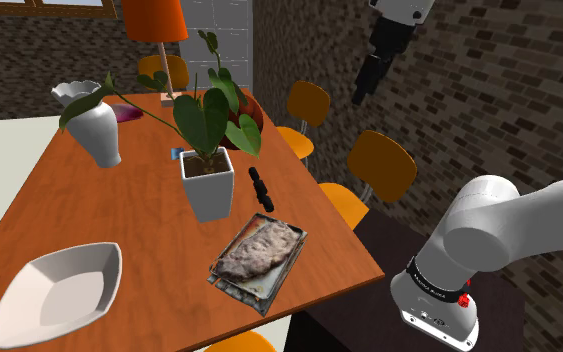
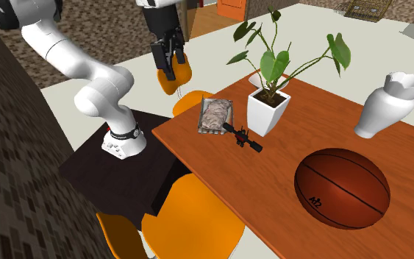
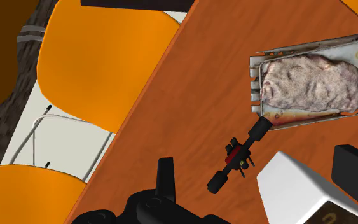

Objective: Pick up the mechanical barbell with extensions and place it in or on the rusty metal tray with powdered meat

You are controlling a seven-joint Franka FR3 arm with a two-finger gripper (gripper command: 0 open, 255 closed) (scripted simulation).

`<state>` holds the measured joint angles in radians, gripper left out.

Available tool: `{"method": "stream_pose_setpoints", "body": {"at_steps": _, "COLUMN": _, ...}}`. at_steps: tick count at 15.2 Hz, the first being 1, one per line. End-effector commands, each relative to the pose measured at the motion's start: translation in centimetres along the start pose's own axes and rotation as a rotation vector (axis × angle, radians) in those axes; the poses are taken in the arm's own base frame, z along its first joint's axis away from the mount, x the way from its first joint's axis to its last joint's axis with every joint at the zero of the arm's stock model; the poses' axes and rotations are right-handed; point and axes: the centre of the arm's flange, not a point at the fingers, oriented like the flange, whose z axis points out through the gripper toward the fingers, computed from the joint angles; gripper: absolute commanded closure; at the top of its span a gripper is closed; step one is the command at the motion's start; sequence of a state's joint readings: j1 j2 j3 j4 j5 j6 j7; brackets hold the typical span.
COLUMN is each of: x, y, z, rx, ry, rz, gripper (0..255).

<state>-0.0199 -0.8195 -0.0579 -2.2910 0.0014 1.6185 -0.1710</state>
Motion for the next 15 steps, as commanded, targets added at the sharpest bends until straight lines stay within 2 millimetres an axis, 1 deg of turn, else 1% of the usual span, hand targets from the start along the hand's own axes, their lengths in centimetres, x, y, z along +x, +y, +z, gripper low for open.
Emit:
{"method": "stream_pose_setpoints", "body": {"at_steps": 1, "x": 0.0, "y": 0.0, "z": 0.0, "rx": 0.0, "ry": 0.0, "rz": 0.0, "gripper": 0}}
{"method": "stream_pose_setpoints", "body": {"at_steps": 15, "x": 9.1, "y": -5.8, "z": 15.7, "rx": -0.015, "ry": -0.07, "rz": 0.09, "gripper": 0}}
